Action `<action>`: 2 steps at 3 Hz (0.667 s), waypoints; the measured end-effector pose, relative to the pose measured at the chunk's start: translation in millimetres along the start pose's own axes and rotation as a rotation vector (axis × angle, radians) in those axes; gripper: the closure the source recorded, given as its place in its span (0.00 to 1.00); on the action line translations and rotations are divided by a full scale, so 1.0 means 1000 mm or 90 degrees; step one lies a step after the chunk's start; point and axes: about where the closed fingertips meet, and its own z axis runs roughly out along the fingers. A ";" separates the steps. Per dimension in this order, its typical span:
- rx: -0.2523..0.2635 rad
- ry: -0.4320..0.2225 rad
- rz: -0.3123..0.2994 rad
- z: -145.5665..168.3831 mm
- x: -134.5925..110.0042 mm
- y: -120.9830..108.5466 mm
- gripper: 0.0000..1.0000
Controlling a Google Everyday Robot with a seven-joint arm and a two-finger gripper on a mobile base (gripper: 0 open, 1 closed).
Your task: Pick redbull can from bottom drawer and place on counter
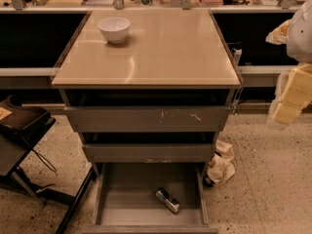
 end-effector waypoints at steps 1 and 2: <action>0.000 0.000 0.000 0.000 0.000 0.000 0.00; 0.008 -0.023 -0.018 0.001 -0.004 0.005 0.00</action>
Offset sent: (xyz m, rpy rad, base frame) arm -0.0082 0.0121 -0.0071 0.0566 -0.0426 0.0813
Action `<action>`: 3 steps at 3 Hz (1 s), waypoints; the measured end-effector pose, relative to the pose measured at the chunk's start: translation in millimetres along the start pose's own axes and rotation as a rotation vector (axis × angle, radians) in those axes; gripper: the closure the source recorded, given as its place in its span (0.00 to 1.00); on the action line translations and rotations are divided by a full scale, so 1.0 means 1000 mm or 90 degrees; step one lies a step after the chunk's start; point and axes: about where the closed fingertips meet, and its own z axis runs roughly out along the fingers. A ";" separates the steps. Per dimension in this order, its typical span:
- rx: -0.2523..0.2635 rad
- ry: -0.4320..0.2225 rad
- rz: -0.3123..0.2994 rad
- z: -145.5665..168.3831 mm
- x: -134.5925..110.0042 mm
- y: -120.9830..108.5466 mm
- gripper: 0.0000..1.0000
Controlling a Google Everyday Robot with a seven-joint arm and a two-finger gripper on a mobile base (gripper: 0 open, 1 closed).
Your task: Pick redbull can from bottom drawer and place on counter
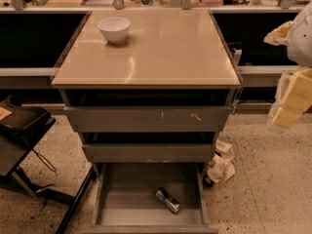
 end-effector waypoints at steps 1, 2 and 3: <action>0.002 -0.072 -0.064 0.015 -0.027 0.032 0.00; -0.052 -0.190 -0.137 0.085 -0.078 0.076 0.00; -0.202 -0.343 -0.164 0.198 -0.164 0.145 0.00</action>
Offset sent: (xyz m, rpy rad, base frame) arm -0.0435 0.3519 -0.3709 0.7170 0.1313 0.6270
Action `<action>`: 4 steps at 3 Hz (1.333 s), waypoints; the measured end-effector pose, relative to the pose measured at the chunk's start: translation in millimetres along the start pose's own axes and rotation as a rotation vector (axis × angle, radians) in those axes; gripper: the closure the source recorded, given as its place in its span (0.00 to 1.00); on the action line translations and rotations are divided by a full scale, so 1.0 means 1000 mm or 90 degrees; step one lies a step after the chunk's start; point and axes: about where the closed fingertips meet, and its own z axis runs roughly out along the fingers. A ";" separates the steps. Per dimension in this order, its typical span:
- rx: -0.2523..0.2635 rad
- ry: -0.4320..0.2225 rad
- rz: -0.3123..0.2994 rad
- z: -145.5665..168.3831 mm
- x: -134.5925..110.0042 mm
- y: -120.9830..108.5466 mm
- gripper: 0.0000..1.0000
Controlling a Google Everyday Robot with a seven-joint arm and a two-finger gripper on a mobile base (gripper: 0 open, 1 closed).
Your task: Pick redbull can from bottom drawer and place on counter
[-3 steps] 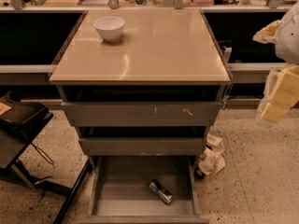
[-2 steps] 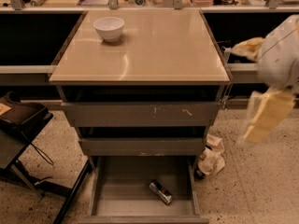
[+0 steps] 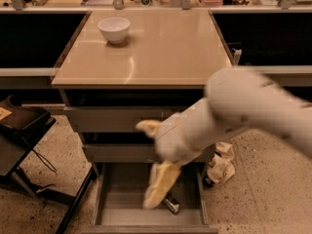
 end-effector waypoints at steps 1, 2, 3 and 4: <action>-0.165 -0.059 0.025 0.152 -0.022 0.050 0.00; -0.206 -0.075 0.043 0.208 -0.026 0.059 0.00; -0.206 -0.076 0.041 0.208 -0.027 0.059 0.00; -0.141 -0.066 0.081 0.196 0.011 0.057 0.00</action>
Offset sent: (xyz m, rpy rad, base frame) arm -0.0441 0.0995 -0.0894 0.0510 0.2000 0.1371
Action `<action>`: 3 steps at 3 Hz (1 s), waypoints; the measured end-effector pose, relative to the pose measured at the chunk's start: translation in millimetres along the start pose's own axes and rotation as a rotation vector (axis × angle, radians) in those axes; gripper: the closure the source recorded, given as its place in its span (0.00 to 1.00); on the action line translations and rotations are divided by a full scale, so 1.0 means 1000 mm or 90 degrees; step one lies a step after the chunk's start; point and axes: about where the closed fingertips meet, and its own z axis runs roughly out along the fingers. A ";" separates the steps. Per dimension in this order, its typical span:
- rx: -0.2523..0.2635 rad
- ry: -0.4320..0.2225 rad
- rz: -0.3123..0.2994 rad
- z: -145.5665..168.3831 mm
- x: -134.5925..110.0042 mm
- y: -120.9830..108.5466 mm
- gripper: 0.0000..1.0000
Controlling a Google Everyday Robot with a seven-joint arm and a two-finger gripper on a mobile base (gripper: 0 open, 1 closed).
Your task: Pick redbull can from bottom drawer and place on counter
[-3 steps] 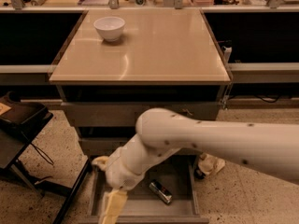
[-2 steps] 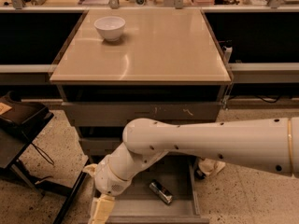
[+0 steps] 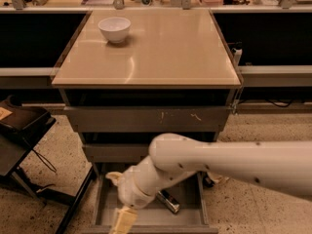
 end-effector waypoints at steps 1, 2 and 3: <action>0.114 0.000 0.056 -0.038 0.074 0.004 0.00; 0.155 0.000 0.065 -0.061 0.095 0.006 0.00; 0.155 0.000 0.065 -0.061 0.095 0.006 0.00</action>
Offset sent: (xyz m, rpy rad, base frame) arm 0.0043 -0.0618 -0.0235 -0.0128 -0.0479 -0.1532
